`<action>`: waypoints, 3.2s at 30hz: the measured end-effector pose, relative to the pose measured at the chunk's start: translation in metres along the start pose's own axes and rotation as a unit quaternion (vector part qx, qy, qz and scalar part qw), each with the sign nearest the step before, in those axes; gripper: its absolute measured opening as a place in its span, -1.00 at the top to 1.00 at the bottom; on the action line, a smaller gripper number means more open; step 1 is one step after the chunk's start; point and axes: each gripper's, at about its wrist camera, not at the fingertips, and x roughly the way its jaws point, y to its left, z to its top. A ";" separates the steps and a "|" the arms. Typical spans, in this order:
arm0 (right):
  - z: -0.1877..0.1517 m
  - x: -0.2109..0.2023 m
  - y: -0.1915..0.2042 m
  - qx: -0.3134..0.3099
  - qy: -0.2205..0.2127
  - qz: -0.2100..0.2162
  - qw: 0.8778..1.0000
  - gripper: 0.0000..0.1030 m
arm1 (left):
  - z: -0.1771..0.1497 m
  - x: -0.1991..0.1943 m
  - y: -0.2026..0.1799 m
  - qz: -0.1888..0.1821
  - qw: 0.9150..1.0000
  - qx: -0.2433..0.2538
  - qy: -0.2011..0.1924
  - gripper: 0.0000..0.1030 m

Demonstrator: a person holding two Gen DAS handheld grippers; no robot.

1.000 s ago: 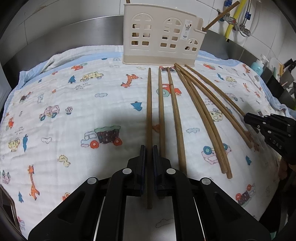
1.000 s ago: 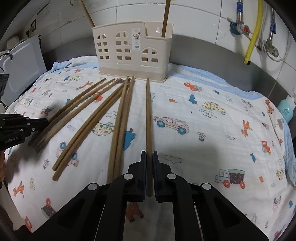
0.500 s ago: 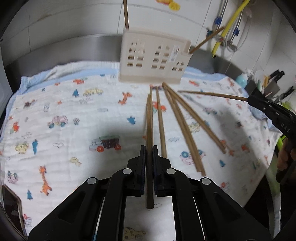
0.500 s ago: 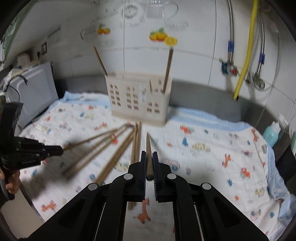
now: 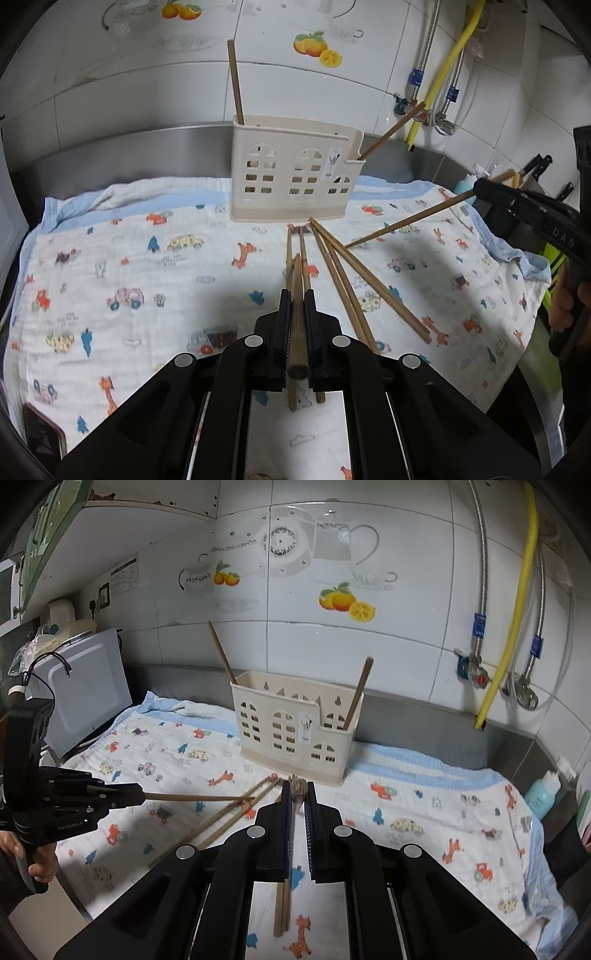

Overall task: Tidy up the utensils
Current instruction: 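Lift the left gripper's chopstick upright over the holder while the right gripper carries its chopstick there, then drop the chopstick into the holder by opening the left gripper while the right gripper releases its chopstick, then move the left gripper back toward the remaining chopsticks while the right gripper approaches one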

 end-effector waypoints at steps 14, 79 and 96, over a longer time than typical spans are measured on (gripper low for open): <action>0.102 -0.026 -0.023 -0.024 -0.037 0.009 0.999 0.87 | 0.062 -0.010 -0.007 -0.012 0.999 0.028 -0.021 0.89; 0.067 0.004 -0.018 -0.006 -0.013 0.001 1.000 0.51 | 0.173 -0.030 0.013 0.051 0.990 0.002 -0.130 0.83; -0.093 0.047 0.002 0.034 0.109 0.013 0.993 0.65 | 0.008 -0.017 0.025 0.036 0.999 -0.024 -0.024 0.83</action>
